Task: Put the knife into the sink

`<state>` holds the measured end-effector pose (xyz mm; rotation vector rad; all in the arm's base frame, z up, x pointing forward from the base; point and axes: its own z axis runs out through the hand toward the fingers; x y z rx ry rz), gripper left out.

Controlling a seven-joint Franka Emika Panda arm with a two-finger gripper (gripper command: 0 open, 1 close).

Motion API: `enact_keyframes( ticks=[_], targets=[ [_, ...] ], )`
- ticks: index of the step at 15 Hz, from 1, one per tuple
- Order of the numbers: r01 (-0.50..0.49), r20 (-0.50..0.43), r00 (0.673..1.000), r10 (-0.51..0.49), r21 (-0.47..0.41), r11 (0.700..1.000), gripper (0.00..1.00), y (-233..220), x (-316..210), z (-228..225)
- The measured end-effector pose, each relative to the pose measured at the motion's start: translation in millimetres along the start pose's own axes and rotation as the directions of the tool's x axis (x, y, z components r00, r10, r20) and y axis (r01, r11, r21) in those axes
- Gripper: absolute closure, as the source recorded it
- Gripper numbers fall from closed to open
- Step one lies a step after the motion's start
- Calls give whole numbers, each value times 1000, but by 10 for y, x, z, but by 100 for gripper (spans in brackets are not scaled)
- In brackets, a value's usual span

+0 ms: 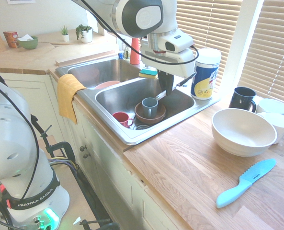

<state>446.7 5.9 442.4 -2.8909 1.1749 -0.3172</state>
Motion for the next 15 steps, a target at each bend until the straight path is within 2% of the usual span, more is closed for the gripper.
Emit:
enact_keyframes(
  ticks=[3, 7, 11, 15],
  targets=[
    [-75, -16, 997, 75, -27, 997, 100, -377, -279, 122],
    [-144, -27, 989, 143, -51, 988, 100, -770, -609, 647],
    [-169, -28, 985, 167, -78, 982, 100, -986, -837, 1200],
    [-133, 2, 991, 133, -77, 988, 100, -1125, -813, 1730]
  ],
)
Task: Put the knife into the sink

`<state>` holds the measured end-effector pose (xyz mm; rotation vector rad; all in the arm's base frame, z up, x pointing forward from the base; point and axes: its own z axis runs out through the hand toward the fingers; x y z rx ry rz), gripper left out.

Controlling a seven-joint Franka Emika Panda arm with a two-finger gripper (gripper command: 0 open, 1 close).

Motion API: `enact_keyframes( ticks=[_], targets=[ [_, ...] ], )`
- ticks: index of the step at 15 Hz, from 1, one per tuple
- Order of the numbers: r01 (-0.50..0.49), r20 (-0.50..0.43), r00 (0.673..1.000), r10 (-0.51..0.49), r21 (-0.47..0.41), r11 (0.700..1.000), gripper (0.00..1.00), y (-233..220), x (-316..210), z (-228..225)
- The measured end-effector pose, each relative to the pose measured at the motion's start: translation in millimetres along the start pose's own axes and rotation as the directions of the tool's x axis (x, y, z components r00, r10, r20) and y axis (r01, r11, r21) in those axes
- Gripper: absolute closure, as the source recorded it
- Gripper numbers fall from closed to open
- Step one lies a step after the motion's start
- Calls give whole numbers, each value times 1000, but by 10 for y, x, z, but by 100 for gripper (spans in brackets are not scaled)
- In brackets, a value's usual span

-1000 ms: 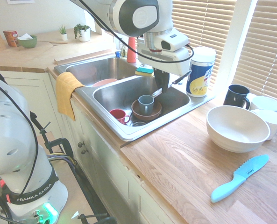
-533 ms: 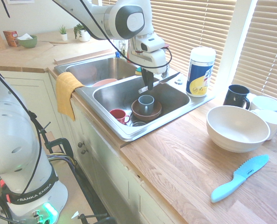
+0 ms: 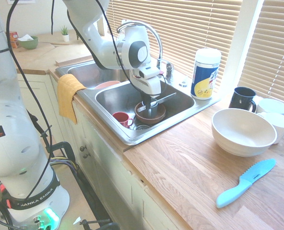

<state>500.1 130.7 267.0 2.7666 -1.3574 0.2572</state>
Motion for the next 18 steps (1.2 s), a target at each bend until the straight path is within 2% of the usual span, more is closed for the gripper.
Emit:
enact_keyframes(
  ticks=[6, 14, 15, 18],
  targets=[
    [12, 11, 1000, -12, -23, 1000, 100, -281, 93, 489],
    [-3, 29, 1000, 4, -40, 999, 100, -213, 47, 924],
    [-6, 32, 999, 7, -41, 999, 0, -201, 42, 942],
    [-3, 46, 999, 6, -49, 999, 0, -162, 39, 1014]
  ],
)
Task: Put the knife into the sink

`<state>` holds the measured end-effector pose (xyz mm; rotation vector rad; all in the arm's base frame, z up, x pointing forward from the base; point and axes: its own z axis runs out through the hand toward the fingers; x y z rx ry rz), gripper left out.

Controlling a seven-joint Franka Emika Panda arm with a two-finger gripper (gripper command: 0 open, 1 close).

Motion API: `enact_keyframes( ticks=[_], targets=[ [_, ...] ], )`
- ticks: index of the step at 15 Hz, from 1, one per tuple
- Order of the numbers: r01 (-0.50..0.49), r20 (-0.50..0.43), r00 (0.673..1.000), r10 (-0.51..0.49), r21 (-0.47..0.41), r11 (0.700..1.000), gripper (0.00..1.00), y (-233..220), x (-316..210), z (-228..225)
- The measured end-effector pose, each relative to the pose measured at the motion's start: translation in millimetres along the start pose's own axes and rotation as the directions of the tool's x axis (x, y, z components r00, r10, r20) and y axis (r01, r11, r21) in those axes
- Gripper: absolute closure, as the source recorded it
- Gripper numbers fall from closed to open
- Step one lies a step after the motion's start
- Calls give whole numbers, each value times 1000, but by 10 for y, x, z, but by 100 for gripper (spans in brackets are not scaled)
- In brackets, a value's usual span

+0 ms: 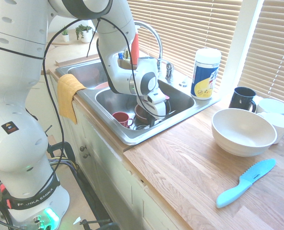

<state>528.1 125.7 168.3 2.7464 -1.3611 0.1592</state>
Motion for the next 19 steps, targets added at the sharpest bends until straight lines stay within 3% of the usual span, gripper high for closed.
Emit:
enact_keyframes(
  ticks=[13, 15, 19],
  targets=[
    [-12, -5, 1000, 12, 11, 1000, 0, 42, 137, 4],
    [-5, -11, 1000, 6, 38, 999, 0, 7, 203, -285],
    [28, -35, 999, -26, 49, 998, 0, 164, 258, -1279]
  ],
)
